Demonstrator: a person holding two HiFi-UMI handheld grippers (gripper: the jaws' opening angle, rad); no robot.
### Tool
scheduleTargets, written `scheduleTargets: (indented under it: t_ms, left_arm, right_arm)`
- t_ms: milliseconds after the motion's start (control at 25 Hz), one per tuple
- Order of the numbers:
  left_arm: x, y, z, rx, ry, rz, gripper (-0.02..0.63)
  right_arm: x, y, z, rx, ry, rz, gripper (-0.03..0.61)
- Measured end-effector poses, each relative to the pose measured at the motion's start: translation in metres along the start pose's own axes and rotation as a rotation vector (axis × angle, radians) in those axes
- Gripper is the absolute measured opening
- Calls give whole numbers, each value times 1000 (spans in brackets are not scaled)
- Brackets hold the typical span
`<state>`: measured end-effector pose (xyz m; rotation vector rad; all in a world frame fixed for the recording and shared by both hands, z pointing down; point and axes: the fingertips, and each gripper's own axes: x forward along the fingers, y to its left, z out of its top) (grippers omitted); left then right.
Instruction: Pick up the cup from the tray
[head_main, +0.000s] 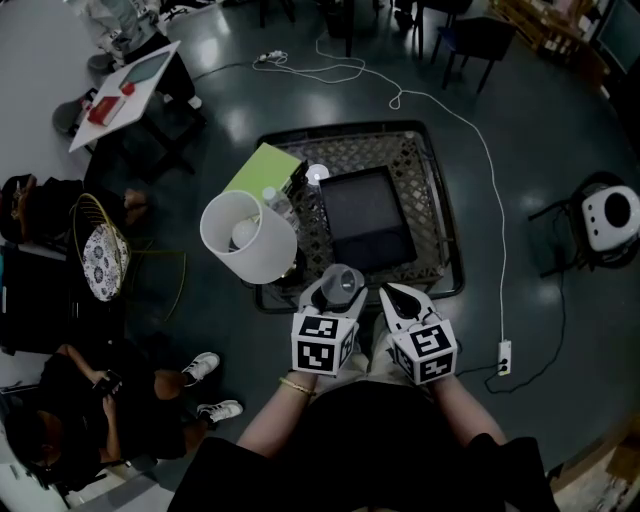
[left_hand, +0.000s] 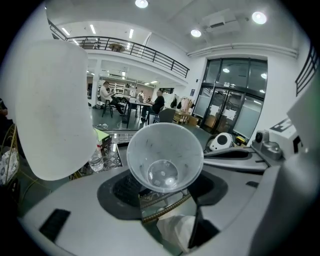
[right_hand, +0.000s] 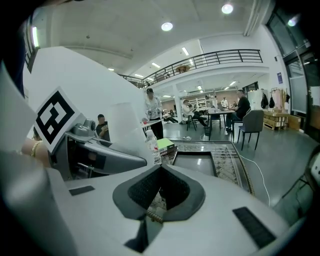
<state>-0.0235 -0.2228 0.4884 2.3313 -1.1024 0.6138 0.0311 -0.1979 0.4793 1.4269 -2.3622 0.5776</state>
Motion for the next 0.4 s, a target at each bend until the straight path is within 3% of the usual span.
scheduleTargets:
  t_ms: [400]
  left_arm:
    - [2,-1,5,-3,-6,0,272]
  right_arm:
    - [-2,-4,0,4,-2,-7,11]
